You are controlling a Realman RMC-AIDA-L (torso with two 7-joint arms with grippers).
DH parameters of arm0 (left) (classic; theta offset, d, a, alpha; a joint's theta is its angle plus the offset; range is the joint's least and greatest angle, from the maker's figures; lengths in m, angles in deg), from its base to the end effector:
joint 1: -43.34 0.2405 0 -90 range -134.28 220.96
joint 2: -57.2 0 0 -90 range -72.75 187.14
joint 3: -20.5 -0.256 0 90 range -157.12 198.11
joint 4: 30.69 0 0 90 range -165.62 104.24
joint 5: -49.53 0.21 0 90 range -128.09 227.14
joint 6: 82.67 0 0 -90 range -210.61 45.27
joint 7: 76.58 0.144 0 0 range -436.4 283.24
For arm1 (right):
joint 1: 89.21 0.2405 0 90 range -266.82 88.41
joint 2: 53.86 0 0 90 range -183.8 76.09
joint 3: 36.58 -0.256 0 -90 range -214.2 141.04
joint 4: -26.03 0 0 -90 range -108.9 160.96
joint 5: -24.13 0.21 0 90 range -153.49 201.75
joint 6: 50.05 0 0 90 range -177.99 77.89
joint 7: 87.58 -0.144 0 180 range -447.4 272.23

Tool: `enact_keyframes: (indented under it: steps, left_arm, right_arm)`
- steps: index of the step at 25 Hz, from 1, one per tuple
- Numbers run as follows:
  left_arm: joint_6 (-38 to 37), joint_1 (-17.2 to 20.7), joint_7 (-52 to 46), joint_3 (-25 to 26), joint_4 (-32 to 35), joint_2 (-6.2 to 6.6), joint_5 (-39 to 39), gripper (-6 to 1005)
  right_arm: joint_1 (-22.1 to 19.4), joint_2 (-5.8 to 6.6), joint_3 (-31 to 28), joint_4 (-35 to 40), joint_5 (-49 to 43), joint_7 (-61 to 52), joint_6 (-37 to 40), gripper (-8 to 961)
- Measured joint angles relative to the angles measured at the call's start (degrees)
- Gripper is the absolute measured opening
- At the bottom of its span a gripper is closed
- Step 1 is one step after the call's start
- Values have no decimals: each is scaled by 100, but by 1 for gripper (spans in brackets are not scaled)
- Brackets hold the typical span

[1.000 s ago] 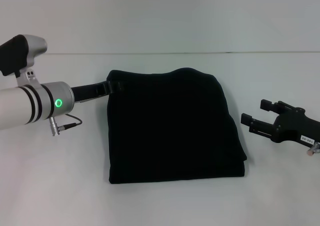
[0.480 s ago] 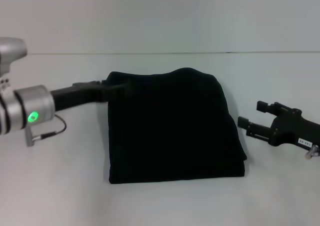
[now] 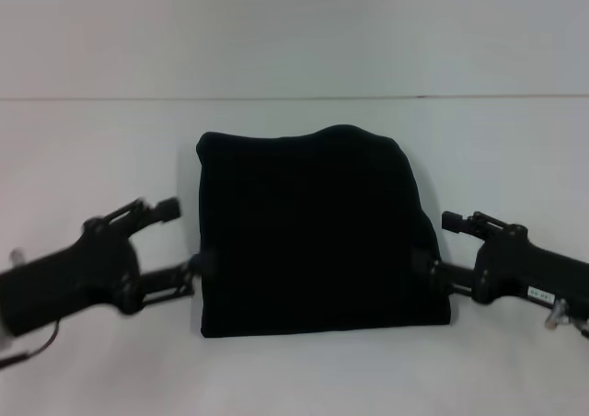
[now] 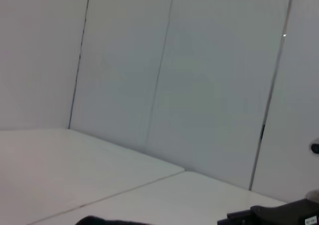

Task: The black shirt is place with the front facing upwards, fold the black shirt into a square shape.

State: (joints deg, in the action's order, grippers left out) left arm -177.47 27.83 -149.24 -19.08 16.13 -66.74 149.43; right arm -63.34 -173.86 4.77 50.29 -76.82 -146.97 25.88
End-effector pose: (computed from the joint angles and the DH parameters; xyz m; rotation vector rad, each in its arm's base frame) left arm -0.2809 0.2753 0.0187 -2.4736 -0.5500 -0.9536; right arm 0.3001 0.3161 -0.0334 -2.4676 0.5994 0.7161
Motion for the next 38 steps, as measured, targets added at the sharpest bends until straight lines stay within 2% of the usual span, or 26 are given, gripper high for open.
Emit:
enact_keyframes:
  steps: [5, 8, 14, 38]
  left_arm:
    - [-110, 529, 436, 55, -42, 6, 79, 919]
    - [-110, 688, 591, 47, -153, 4, 143, 919]
    - [-87, 701, 594, 90, -323, 11, 458, 919]
    - [-200, 582, 609, 126, -551, -3, 410, 919]
  right_arm:
    - [-123, 2, 1, -254, 17, 331, 85, 850]
    - [-154, -2, 3, -343, -1, 414, 107, 850]
    - [-241, 7, 14, -504, -80, 743, 230, 850]
    - [-365, -6, -1, -589, -57, 877, 266, 850]
